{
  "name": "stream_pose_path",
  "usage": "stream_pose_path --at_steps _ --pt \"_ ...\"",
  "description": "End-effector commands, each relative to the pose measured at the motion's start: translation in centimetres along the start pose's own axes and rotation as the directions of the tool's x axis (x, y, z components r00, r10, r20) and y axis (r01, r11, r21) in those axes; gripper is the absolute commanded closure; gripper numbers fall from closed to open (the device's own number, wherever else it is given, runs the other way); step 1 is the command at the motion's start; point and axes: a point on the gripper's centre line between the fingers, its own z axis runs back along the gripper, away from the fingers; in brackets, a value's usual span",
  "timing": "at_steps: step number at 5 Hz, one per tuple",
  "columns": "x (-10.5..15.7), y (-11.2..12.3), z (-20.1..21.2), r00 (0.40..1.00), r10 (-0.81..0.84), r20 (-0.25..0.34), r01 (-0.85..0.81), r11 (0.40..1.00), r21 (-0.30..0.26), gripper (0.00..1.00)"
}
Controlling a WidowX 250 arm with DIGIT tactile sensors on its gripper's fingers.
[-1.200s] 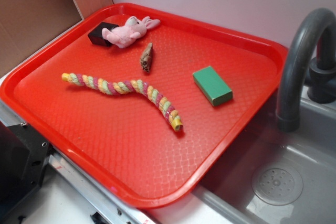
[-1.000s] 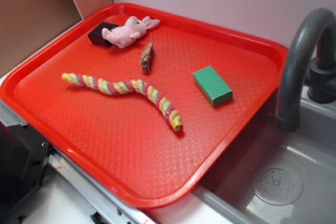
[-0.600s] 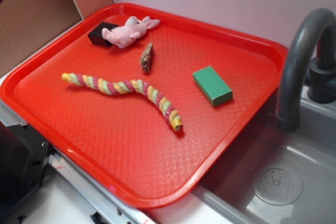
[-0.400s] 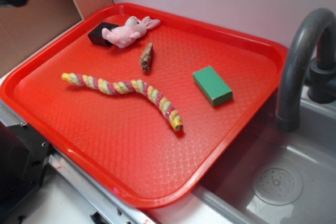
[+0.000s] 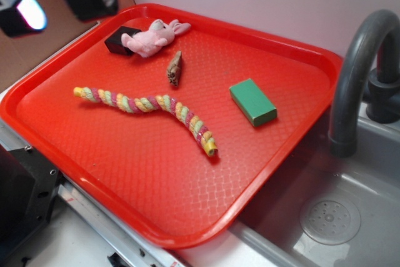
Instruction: Grab the green block.
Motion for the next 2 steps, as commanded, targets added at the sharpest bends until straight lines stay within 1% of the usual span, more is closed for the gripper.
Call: stream_pose_path --at_steps 1,2 --pt "3.1 -4.9 -3.5 0.968 0.248 -0.029 -0.249 0.967 -0.049 0.0" --pt "4.2 -6.8 -5.7 0.967 0.253 -0.037 -0.254 0.966 -0.056 0.0"
